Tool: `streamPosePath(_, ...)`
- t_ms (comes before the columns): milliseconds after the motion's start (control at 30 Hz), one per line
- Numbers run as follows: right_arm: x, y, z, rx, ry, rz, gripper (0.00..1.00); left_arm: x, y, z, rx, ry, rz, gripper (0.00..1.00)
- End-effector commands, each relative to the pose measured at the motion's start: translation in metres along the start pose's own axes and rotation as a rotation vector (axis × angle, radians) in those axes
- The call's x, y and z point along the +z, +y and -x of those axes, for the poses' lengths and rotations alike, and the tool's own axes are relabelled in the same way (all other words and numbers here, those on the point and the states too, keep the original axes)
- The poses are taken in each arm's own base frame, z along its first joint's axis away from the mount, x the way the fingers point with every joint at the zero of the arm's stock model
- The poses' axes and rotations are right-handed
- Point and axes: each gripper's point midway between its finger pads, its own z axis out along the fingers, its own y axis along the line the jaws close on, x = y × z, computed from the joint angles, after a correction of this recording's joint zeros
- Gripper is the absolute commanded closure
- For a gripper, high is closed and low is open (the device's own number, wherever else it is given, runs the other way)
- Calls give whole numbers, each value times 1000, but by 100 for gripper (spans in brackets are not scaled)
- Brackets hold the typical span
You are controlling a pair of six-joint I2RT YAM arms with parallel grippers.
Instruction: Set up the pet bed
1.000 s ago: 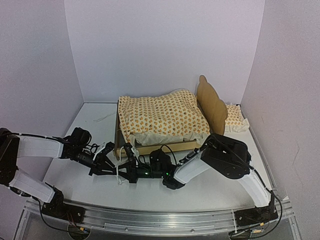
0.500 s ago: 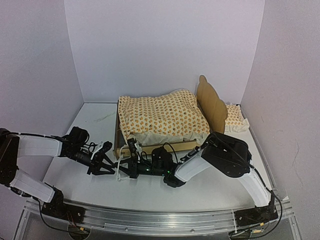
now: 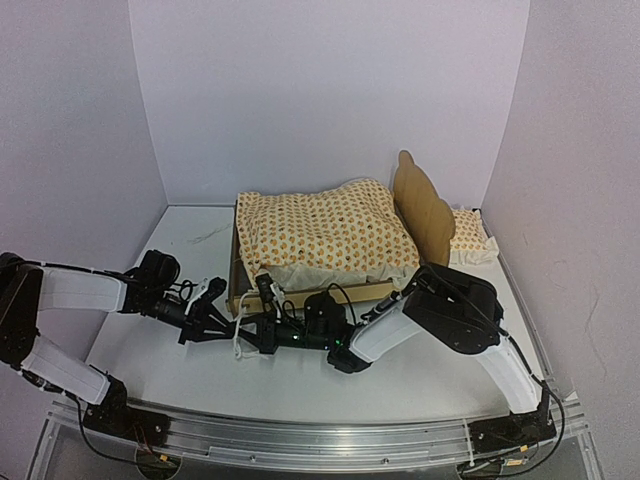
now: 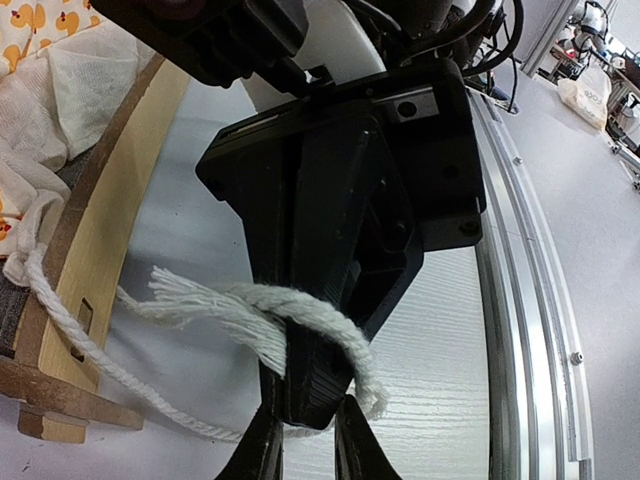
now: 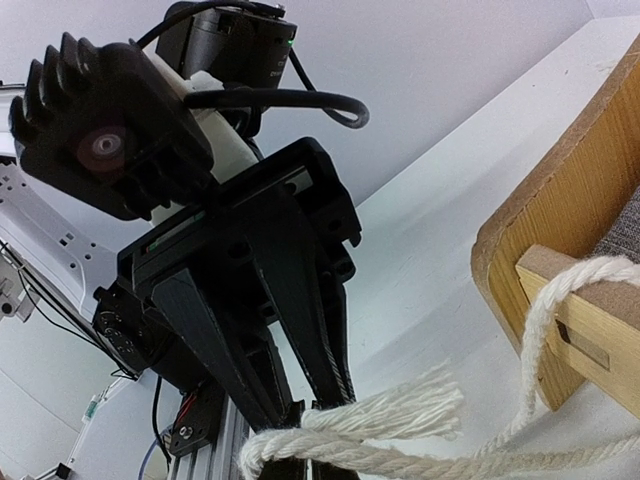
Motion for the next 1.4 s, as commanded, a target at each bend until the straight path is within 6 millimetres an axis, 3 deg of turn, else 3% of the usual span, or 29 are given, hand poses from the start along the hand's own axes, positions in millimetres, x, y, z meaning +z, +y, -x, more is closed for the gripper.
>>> streamPosePath(0, 6, 39, 43, -60, -86, 90, 100, 2, -17, -3, 22, -9, -74, 83)
streamPosePath(267, 7, 38, 39, -43, -77, 95, 100, 2, -9, 7, 55, -22, -52, 100)
streamPosePath(600, -1, 28, 29, -15, -61, 49, 99, -1, -7, 16, 3, -13, -50, 100)
streamPosePath(800, -11, 12, 14, 8, 35, -81, 69, -4, 0, 11, -66, 37, 0, 100)
streamPosePath(900, -21, 10, 17, 3, 36, -135, 62, -5, 7, 8, -78, 61, 35, 100)
streamPosePath(1033, -37, 3, 5, 29, 137, -237, 51, -6, 12, 4, -82, 91, 71, 100)
streamPosePath(1200, -54, 2, -7, -13, 262, -313, 46, -7, 15, 9, -83, 79, 81, 100)
streamPosePath(1367, -88, -20, -35, -135, 542, -493, 44, -7, 15, 9, -81, 75, 85, 100)
